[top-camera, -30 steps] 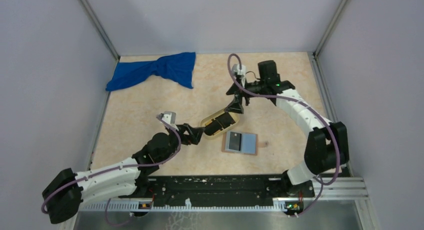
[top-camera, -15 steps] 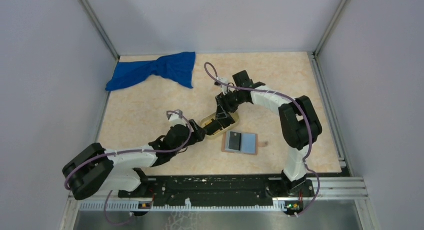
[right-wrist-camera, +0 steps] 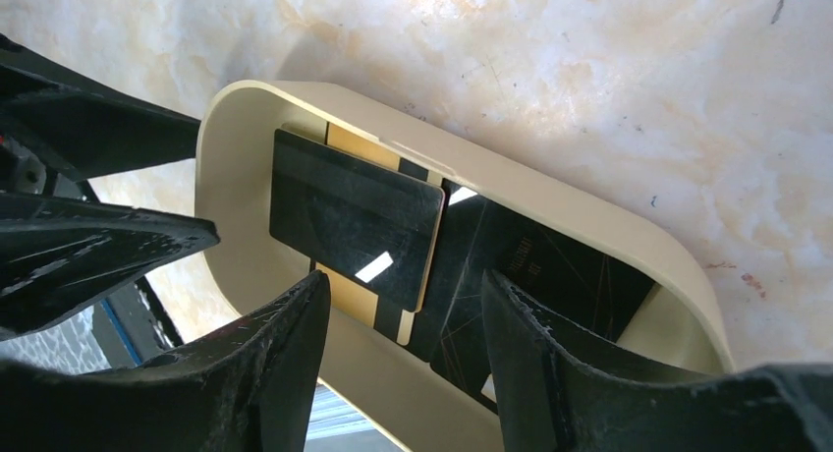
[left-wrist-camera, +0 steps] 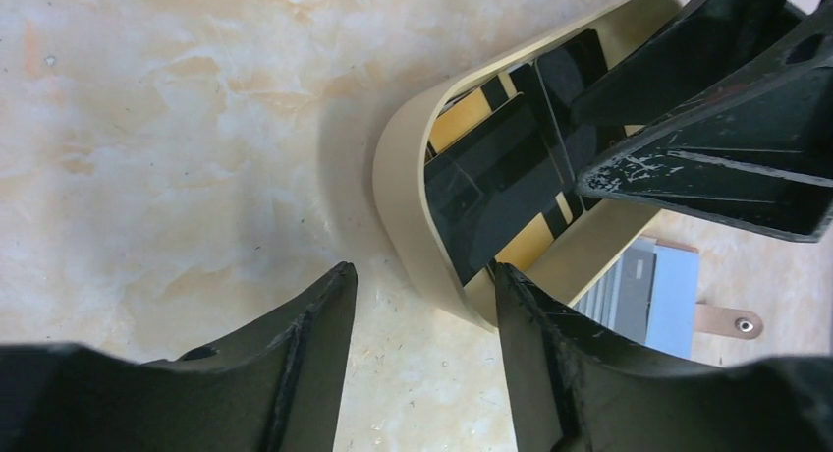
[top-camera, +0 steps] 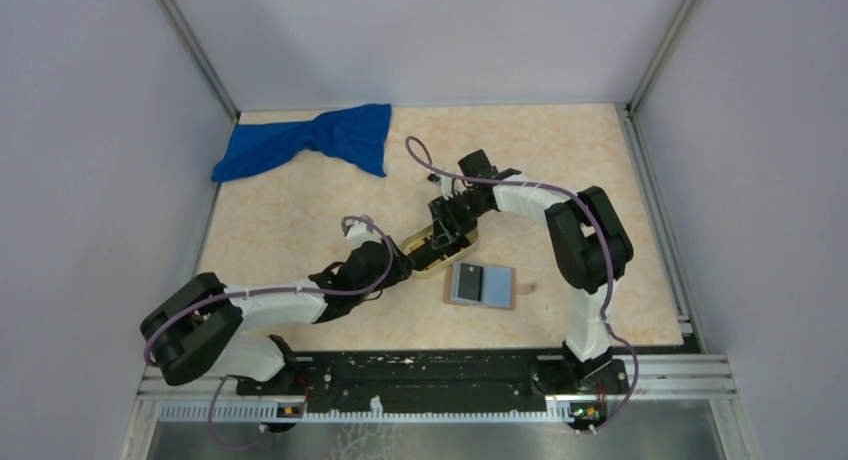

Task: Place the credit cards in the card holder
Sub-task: Pick up the credit card from the storage box.

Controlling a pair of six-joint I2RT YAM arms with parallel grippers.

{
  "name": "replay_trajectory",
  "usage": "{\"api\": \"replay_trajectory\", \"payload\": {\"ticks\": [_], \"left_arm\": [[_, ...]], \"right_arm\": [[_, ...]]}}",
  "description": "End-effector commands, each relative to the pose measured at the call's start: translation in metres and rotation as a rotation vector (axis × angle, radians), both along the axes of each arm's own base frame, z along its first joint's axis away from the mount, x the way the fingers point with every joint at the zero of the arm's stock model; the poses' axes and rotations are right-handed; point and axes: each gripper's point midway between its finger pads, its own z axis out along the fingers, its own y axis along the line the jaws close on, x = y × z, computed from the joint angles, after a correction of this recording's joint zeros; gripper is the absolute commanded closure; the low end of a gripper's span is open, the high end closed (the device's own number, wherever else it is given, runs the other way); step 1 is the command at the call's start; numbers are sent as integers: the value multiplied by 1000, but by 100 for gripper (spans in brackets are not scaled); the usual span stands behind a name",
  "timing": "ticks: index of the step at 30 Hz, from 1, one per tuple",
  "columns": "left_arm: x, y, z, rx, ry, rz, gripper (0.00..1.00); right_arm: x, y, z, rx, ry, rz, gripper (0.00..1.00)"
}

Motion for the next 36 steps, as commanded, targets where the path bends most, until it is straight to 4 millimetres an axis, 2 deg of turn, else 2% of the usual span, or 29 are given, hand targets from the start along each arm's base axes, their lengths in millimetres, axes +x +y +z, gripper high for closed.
{"api": "replay_trajectory", "payload": {"ticks": [1,7,12,19,28,36], "left_arm": [[3,-8,1,-19,24,0,42],[3,-15,1,-29,34,-18,51],[4,-17,2,-33,36,-26,57],[4,-22,4,-43,39,-37,63],[4,-24,4,-47,46,-44,67],[4,-23,7,-50,42,-36,69]], "right_arm": [[-3,12,3,19,17,6,43],[-10,17,-3,18,50,16,44],[-18,25,3,74,97,31,44],[-34,42,28,219,188,64,45],[-44,52,63,354,216,112,46],[-48,52,83,453,276,115,56]]}}
